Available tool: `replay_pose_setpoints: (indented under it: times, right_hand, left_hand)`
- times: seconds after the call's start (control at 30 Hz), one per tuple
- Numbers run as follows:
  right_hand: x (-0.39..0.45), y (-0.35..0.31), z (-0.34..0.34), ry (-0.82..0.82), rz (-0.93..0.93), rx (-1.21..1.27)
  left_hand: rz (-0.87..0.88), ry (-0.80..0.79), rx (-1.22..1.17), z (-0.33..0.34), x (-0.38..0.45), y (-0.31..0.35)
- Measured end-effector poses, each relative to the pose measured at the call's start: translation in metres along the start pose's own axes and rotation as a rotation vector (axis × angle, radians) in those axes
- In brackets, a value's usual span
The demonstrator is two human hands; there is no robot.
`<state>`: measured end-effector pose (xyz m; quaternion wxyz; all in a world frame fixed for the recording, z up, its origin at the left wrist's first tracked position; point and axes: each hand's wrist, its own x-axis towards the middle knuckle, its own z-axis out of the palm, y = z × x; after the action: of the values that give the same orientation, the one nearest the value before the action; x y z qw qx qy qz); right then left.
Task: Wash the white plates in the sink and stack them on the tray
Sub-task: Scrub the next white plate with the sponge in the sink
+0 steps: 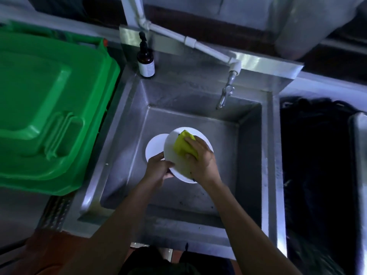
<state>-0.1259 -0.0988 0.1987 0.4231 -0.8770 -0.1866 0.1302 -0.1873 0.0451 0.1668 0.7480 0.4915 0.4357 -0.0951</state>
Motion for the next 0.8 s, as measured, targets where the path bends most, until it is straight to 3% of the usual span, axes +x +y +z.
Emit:
replay_pose_setpoints:
  times: [0.47, 0.67, 0.8]
  right_hand:
    - [-0.053, -0.032, -0.027, 0.073, -0.136, -0.208]
    - [-0.065, -0.027, -0.033, 0.126, -0.147, -0.227]
    - [-0.052, -0.035, -0.041, 0.140, -0.260, -0.269]
  left_hand:
    - [0.087, -0.287, -0.064, 0.010, -0.042, 0.016]
    - [0.132, -0.389, -0.020, 0.022, -0.049, 0.020]
    - [0.150, -0.441, 0.044, 0.023, -0.052, 0.029]
